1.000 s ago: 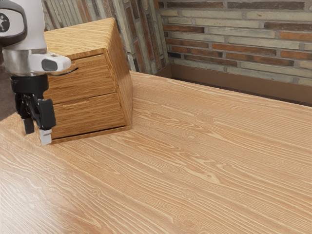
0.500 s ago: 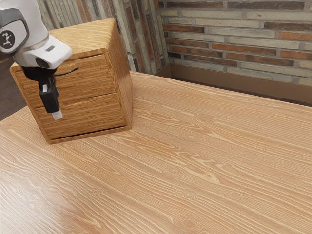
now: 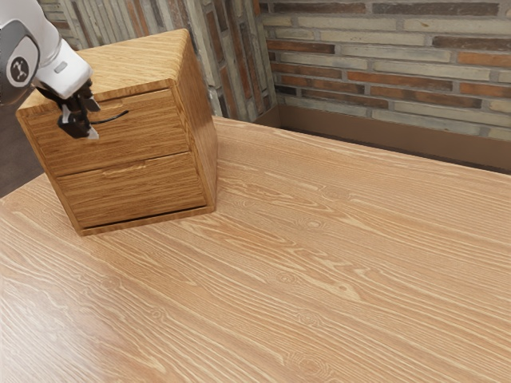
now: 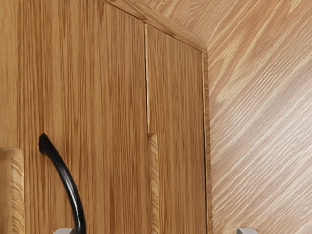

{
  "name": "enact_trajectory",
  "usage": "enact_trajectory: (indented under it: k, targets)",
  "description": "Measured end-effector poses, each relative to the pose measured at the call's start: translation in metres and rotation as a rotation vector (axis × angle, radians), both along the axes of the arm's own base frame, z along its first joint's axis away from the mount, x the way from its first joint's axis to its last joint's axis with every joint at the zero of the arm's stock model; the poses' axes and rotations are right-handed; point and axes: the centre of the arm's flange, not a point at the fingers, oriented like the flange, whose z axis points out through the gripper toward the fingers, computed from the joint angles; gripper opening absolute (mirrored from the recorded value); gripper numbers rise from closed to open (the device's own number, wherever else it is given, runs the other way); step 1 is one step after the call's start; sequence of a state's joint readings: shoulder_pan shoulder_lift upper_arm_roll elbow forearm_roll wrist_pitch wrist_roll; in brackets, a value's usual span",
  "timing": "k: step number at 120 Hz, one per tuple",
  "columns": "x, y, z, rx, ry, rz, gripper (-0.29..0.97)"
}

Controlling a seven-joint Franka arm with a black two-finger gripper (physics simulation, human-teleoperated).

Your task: Pull the drawer handle with one arm to open the drawer

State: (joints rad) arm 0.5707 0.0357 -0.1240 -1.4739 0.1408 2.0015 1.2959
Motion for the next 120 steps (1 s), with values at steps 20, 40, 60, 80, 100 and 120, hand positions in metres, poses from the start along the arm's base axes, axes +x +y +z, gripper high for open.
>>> enact_trajectory:
  k: [20, 40, 60, 80, 100, 120]
  targets:
    - [0.025, 0.013, -0.015, 0.001, 0.001, -0.081, 0.36]
    - [0.035, 0.02, -0.021, 0.01, 0.006, -0.136, 0.34]
    - [0.028, 0.035, -0.024, -0.006, 0.006, -0.152, 0.33]
    - [0.028, 0.034, -0.034, -0.013, 0.029, -0.184, 0.43]
    - [0.021, 0.032, -0.036, -0.009, 0.048, -0.203, 0.21]
    - [0.006, 0.025, -0.038, -0.005, 0.074, -0.214, 0.12]
